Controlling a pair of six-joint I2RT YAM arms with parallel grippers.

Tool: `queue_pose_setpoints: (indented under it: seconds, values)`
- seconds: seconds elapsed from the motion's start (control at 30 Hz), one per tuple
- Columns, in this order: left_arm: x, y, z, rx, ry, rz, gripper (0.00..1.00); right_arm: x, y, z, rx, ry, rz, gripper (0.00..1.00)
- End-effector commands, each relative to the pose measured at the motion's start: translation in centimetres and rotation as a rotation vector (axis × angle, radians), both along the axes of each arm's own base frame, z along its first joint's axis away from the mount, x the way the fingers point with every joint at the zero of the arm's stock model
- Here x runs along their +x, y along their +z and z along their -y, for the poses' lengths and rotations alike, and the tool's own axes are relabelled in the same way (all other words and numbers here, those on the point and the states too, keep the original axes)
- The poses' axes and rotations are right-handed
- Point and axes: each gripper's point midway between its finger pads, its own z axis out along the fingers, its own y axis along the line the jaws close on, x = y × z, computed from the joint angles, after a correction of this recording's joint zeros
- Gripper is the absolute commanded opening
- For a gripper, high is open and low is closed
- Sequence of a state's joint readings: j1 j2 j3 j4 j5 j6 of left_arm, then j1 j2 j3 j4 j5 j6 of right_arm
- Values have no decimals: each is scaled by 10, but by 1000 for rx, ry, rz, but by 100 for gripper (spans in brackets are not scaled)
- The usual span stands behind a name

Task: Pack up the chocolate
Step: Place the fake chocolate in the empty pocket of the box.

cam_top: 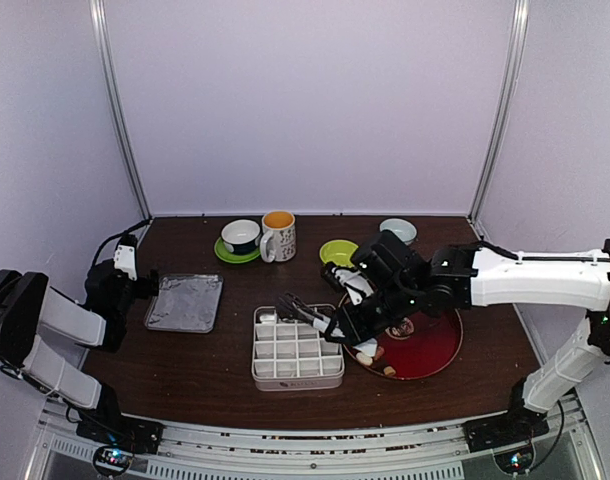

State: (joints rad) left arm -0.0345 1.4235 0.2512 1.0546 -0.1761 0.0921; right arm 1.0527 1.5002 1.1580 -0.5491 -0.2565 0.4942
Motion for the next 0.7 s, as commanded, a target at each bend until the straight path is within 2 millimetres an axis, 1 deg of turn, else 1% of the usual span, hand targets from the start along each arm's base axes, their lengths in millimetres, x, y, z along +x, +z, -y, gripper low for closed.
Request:
queue_pose_setpoints:
  seconds: [0.0, 0.07, 0.17, 0.37, 0.5, 0.67]
  values:
    - [5, 21, -2, -3, 5, 77, 98, 15, 12, -30, 42, 9, 81, 24]
    - [5, 20, -2, -3, 6, 75, 98, 19, 8, -35, 26, 9, 93, 24]
    - [5, 21, -2, -3, 6, 77, 98, 25, 1, -38, -8, -1, 112, 24]
    - [5, 21, -2, -3, 5, 76, 98, 36, -5, -42, -47, -17, 139, 26]
    - [5, 21, -2, -4, 5, 78, 98, 36, -10, -46, -64, -8, 136, 30]
    - [5, 21, -2, -3, 5, 77, 98, 33, -9, -47, -59, 3, 136, 36]
